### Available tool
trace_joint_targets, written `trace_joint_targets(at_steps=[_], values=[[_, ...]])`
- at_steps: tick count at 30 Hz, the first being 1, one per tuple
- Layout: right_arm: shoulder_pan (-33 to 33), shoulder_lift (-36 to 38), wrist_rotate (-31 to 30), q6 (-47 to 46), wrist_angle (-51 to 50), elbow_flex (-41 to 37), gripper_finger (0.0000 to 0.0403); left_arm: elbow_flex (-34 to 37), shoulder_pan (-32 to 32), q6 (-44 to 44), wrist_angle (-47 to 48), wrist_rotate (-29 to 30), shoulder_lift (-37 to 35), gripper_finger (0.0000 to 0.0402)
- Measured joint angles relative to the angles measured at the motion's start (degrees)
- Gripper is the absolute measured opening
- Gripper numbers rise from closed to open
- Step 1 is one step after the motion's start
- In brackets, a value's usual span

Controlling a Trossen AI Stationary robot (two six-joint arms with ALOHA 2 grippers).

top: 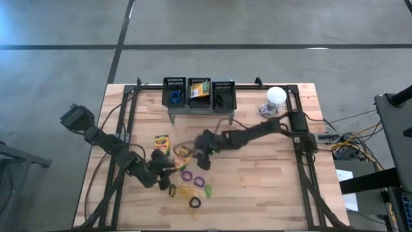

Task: Pick & Place Office Desk Supplies
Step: Put the yellow crayon box into the middle black bin on the shelf

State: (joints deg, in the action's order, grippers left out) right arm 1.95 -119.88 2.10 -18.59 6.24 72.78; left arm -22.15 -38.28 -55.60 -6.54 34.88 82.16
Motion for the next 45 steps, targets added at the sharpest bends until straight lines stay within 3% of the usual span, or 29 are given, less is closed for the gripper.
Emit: trace_joint_targets(at_steps=[5, 10, 19, 39, 45], values=[[-4.33, -4.32, 9.59, -2.5, -0.22, 5.25, 0.0236, -0.26, 1.09, -3.02, 1.17, 1.05, 4.31, 0.0118], [-6.3, -9.18, 14.73, -5.65, -1.25, 9.69, 0.0256, -0.4, 3.27, -2.81, -1.86, 1.71, 7.18, 0.0118], [-7.05, -11.56, 24.06, -5.16, -5.72, 13.56, 0.0247, -0.28, 3.62, -1.42, -2.3, 0.89, 7.14, 0.0118], [-5.73, -4.93, 27.53, -3.55, -8.32, 12.27, 0.0226, -0.61, 3.88, 4.84, -7.72, 9.07, 7.51, 0.0118], [-4.04, -5.09, 22.56, -3.18, -8.7, 12.25, 0.0215, -0.68, 3.93, 4.82, -9.57, 10.84, 7.47, 0.0118]])
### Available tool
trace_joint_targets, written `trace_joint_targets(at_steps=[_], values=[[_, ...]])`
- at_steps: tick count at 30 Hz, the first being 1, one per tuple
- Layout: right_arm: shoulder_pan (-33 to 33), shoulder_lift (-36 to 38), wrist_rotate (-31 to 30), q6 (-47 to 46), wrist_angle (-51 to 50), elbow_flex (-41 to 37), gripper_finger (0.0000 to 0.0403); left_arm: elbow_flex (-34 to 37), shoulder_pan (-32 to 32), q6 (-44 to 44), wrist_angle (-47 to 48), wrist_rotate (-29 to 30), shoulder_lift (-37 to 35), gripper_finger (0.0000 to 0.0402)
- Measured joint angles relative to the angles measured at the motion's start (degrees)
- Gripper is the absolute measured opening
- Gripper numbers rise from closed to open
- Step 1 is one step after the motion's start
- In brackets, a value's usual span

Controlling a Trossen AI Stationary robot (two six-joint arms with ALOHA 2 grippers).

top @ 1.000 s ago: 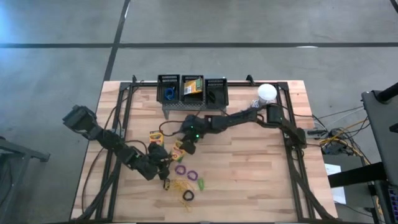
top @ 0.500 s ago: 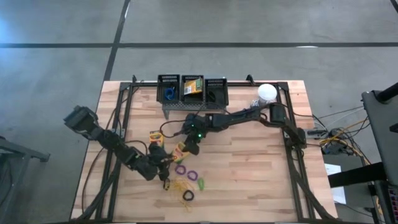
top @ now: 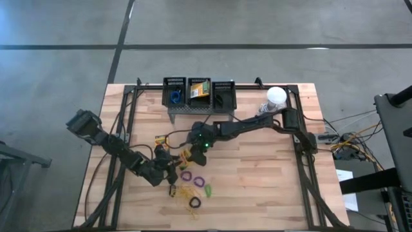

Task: Pick & Place Office Desk Supplies
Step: Put the yellow crayon box into the middle black bin on the shelf

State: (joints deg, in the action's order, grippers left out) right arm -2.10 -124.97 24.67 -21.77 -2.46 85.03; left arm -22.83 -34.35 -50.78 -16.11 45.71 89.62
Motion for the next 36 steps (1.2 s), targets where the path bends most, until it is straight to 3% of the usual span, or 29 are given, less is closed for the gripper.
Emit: trace_joint_targets(at_steps=[7, 13, 18, 23, 27, 33, 36], values=[[0.82, -0.02, -4.28, 2.72, -0.49, 0.0, 0.0153, -0.11, -0.04, 1.17, -2.47, 0.22, -0.29, 0.0118], [2.25, 1.28, -6.18, 7.64, -2.74, 0.0, 0.0072, -3.7, -0.93, 10.87, -2.97, -0.73, -5.99, 0.0118], [7.0, 5.82, -18.53, 14.94, -7.95, -0.76, 0.0026, -7.0, -4.6, 19.35, -2.98, -0.65, -11.27, 0.0118], [15.32, 10.97, -37.08, 20.82, -9.7, -5.74, 0.003, -7.91, -6.6, 22.98, -2.74, 3.61, -11.02, 0.0118], [21.65, 15.32, -48.17, 21.78, -8.49, -12.08, 0.0042, -7.69, -5.29, 27.76, -2.69, 4.69, -8.29, 0.0118], [27.7, 19.46, -56.43, 18.55, -2.34, -21.26, 0.0038, -8.79, 1.01, 33.36, -7.12, 2.78, -3.94, 0.0118], [28.38, 20.74, -56.83, 18.77, 1.79, -25.05, 0.0039, -11.33, 5.69, 42.77, -8.64, -6.15, -1.71, 0.0121]])
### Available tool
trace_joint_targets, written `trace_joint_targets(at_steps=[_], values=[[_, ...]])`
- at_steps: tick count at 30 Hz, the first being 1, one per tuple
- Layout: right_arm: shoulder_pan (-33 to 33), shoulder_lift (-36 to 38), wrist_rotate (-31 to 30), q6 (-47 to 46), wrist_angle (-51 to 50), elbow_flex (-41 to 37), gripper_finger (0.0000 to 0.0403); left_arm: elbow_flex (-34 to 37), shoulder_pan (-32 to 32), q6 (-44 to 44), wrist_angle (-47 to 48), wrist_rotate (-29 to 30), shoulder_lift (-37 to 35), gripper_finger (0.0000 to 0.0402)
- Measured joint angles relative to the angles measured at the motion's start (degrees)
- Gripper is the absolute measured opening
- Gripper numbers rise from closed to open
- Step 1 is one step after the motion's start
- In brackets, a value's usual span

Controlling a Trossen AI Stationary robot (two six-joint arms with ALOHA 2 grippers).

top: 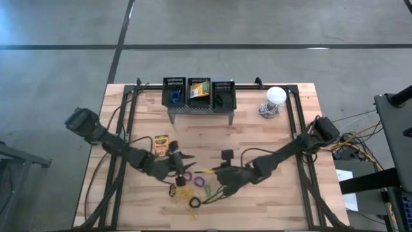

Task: Pick & Place Office Desk Supplies
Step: Put the yellow crayon box into the middle black bin on the shelf

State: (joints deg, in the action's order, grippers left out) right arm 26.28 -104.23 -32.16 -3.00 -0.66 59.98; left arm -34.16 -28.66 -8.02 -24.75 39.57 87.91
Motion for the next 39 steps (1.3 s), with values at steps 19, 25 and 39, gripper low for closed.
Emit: trace_joint_targets(at_steps=[19, 25, 39], values=[[-0.7, 1.12, -4.09, -4.07, 3.89, -4.3, 0.0043, -21.22, 5.04, 9.1, 15.87, -7.94, 16.55, 0.0237], [-0.78, 1.12, -4.07, -3.92, 4.56, -4.31, 0.0045, -21.76, 5.07, 7.69, 17.43, -6.85, 16.39, 0.0152], [0.55, 5.19, -3.62, -13.08, -19.16, 1.12, 0.0143, -22.69, 5.07, 5.03, 21.79, -7.41, 15.59, 0.0032]])
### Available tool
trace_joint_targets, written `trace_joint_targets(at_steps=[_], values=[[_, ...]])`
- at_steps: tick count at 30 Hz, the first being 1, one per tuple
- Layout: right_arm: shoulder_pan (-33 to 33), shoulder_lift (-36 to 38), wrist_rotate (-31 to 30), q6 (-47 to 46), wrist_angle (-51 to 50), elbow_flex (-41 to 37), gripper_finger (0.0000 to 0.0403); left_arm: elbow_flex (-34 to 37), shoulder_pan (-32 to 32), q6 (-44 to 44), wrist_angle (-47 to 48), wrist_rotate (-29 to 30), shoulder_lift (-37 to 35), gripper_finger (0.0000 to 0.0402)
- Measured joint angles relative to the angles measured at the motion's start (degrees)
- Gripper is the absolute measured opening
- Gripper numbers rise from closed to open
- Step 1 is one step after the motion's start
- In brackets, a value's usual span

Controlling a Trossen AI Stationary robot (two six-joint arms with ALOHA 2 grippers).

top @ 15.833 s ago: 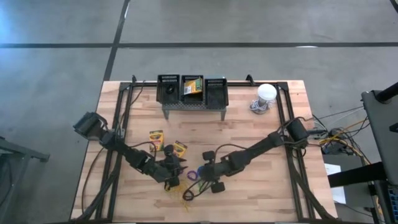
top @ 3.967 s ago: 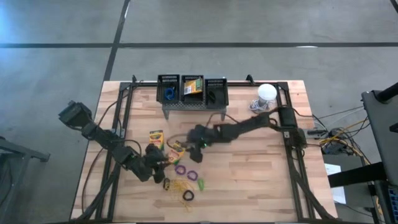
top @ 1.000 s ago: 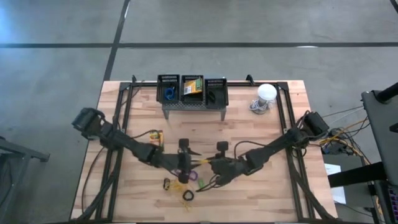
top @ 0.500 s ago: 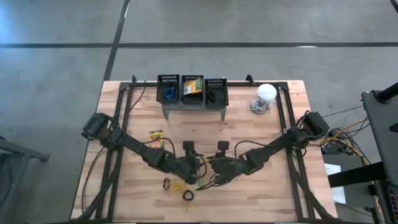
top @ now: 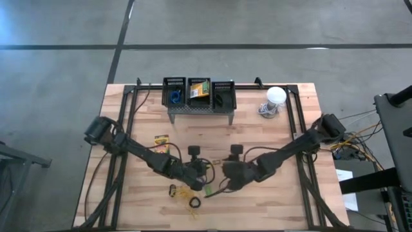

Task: Pick & Place Office Desk Supplies
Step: Put the yellow crayon box into the middle black bin on the shelf

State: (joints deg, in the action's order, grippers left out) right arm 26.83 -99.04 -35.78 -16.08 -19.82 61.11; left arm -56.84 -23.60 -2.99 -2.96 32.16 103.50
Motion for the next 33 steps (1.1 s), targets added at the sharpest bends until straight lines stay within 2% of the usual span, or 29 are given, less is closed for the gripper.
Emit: trace_joint_targets(at_steps=[3, 7, 10, 13, 16, 18, 21, 25, 28, 33], values=[[1.6, 2.3, -3.62, -7.05, -8.06, 0.06, 0.0163, -2.15, -0.38, -2.31, 4.39, 1.77, -2.0, 0.0044], [5.46, 4.57, -16.28, -13.81, -8.14, -4.43, 0.0171, -4.76, -0.85, -5.11, 10.48, 8.02, -6.15, 0.004], [7.49, 4.7, -23.07, -19.34, -8.23, -7.6, 0.0169, -5.94, -0.37, -4.09, 9.78, 14.96, -10.54, 0.0033], [7.93, 4.81, -24.26, -22.5, -8.14, -9.36, 0.0165, -6.54, 3.49, 0.52, 5.98, 19.16, -14.59, 0.0033], [7.88, 4.81, -24.31, -24.32, -7.69, -10.62, 0.0161, -6.66, 10.44, 4.38, 0.5, 18.82, -17.58, 0.0033], [7.78, 4.81, -24.4, -24.27, -6.49, -11.21, 0.0158, -6.73, 16.01, 5.76, -2.92, 16.44, -18.67, 0.0033], [7.78, 4.81, -24.43, -24.02, -3.69, -12.03, 0.0154, -6.68, 24.61, 6.06, -5.46, 12.06, -18.27, 0.0034], [7.78, 4.81, -24.69, -23.83, -1.77, -12.71, 0.0148, -6.62, 34.03, 5.76, -8.16, 9.63, -16.76, 0.0034], [7.78, 4.81, -24.86, -23.8, -1.72, -12.87, 0.0144, -6.62, 37.83, 5.58, -8.67, 9.12, -15.6, 0.0034], [7.78, 4.81, -25.87, -23.8, -1.71, -13.31, 0.0136, -6.6, 40.42, 5.58, -8.96, 8.06, -13.72, 0.004]])
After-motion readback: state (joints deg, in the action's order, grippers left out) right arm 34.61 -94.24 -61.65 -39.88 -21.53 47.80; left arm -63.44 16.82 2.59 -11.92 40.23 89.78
